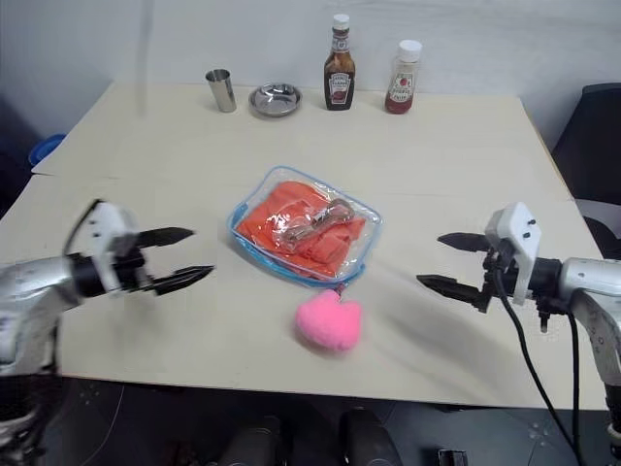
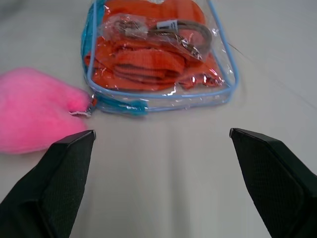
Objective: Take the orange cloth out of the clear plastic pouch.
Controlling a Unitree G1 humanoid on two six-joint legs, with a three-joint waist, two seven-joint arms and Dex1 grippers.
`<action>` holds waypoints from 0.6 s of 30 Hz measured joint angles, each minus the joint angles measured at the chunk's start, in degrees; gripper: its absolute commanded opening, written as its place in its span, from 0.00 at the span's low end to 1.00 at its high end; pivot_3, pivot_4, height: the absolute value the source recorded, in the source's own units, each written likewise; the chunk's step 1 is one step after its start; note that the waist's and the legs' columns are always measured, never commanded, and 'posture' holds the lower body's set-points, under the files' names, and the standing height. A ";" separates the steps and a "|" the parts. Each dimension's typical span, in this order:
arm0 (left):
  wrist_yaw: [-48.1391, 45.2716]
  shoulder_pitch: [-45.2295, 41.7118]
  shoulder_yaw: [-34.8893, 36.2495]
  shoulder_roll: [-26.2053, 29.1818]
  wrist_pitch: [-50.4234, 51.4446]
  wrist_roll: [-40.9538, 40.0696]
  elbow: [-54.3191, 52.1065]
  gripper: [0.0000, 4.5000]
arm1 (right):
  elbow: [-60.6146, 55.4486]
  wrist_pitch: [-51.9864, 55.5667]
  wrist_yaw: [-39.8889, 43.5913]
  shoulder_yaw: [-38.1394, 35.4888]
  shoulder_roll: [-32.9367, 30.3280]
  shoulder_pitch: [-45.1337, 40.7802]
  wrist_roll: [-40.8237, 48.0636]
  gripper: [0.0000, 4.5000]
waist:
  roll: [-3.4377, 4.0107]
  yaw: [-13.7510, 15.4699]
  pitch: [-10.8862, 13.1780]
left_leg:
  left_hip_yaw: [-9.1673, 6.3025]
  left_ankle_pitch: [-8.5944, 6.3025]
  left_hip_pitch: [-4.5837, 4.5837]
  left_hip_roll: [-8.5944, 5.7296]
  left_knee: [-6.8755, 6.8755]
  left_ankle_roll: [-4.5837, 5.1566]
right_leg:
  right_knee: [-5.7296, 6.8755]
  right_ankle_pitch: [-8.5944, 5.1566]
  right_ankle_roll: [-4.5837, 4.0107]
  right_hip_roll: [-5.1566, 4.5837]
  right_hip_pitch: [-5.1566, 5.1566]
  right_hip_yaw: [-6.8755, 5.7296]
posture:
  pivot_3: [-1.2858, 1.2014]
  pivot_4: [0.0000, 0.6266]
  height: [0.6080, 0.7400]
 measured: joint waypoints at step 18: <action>6.20 -35.49 -17.93 -24.56 -16.89 19.09 44.98 0.99 | -20.64 9.32 -10.94 -0.13 2.60 8.82 8.27 1.00 | -0.18 0.95 0.04 | 0.06 0.02 -0.98 -0.02 1.04 -0.02 | 0.77 0.09 0.16 0.04 -0.88 0.08 | 0.52 0.24 1.00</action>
